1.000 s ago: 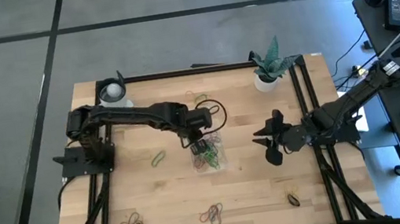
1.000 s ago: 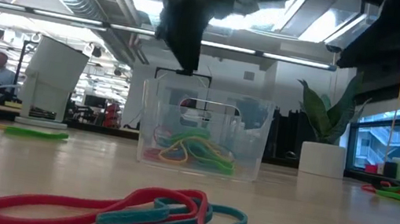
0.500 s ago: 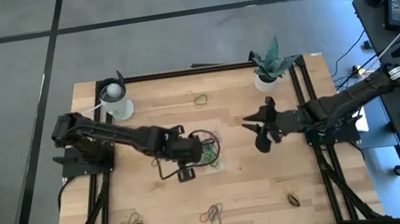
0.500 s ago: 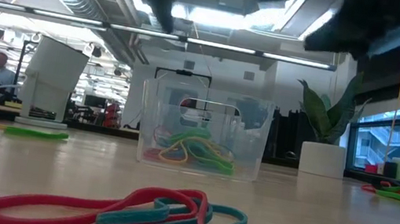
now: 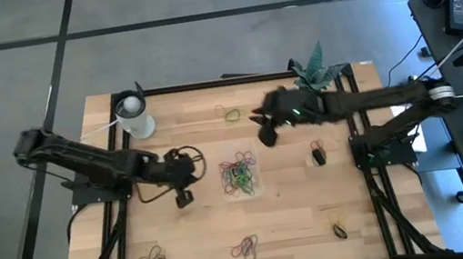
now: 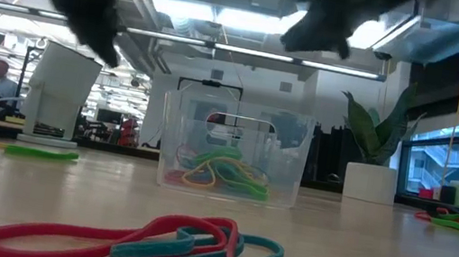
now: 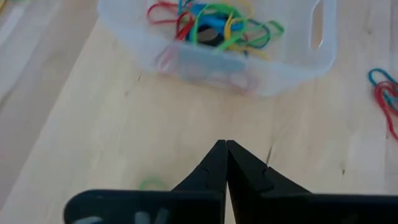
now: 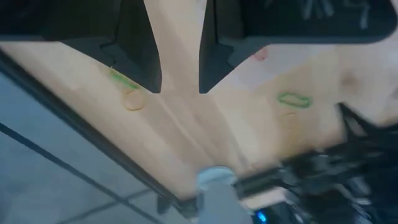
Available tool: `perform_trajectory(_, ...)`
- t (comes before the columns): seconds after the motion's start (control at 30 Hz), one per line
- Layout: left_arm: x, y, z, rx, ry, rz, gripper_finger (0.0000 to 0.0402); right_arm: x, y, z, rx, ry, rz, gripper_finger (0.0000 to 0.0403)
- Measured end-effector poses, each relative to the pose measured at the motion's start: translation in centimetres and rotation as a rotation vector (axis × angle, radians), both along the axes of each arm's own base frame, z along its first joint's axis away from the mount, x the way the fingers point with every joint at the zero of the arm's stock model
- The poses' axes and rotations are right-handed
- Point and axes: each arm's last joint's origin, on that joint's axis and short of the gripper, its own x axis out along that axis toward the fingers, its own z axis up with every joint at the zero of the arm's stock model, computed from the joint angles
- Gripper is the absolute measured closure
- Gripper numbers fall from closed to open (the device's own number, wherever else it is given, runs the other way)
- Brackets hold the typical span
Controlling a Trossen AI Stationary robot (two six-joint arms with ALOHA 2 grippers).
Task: Pick and place rubber bands into bin
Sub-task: Put the yellow rubber band into the transparent bin
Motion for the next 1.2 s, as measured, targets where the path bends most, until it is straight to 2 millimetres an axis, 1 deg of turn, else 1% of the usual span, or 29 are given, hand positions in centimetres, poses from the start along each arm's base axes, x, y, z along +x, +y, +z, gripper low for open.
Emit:
perform_trajectory(0.13, -2.6, 0.7, -0.9, 0.012, -0.023, 0.03, 0.04, 3.8, -3.6, 1.0, 0.022, 0.121, -0.019, 0.0292)
perform_trajectory(0.23, -4.0, 1.3, -1.5, 0.029, -0.042, 0.049, 0.04, 6.6, -6.2, 0.8, 0.041, 0.268, -0.021, 0.0288)
perform_trajectory(0.37, -5.4, 1.9, -2.1, 0.04, -0.06, 0.023, 0.04, 9.4, -9.1, -0.9, 0.081, 0.517, -0.006, 0.0265)
perform_trajectory(0.47, -6.2, 2.4, -2.2, 0.048, -0.072, 0.004, 0.04, 11.0, -10.9, -2.6, 0.116, 0.647, 0.03, 0.024)
perform_trajectory(0.53, -6.6, 2.7, -2.2, 0.054, -0.09, -0.009, 0.04, 12.0, -12.0, -3.7, 0.148, 0.693, 0.041, 0.0221)
perform_trajectory(0.63, -7.1, 3.0, -2.4, 0.053, -0.099, -0.027, 0.04, 12.9, -13.6, -5.1, 0.211, 0.716, 0.043, 0.0194)
perform_trajectory(0.7, -7.4, 3.2, -2.5, 0.048, -0.105, -0.04, 0.04, 13.4, -14.5, -5.9, 0.27, 0.705, 0.014, 0.0178)
perform_trajectory(0.83, -7.6, 3.4, -2.7, 0.043, -0.096, -0.063, 0.04, 13.7, -16.0, -7.6, 0.445, 0.664, -0.133, 0.0154)
perform_trajectory(0.93, -7.7, 3.4, -2.7, 0.05, -0.09, -0.082, 0.04, 13.9, -16.6, -8.2, 0.549, 0.607, -0.278, 0.0147)
perform_trajectory(1.0, -7.7, 3.4, -2.7, 0.058, -0.09, -0.092, 0.04, 14.2, -16.8, -8.7, 0.569, 0.582, -0.308, 0.0147)
perform_trajectory(1.07, -7.7, 3.4, -2.7, 0.065, -0.089, -0.101, 0.04, 14.5, -16.8, -9.1, 0.567, 0.57, -0.3, 0.015)
perform_trajectory(1.2, -7.7, 3.4, -2.7, 0.071, -0.088, -0.11, 0.04, 15.8, -16.0, -9.3, 0.618, 0.487, -0.249, 0.0159)
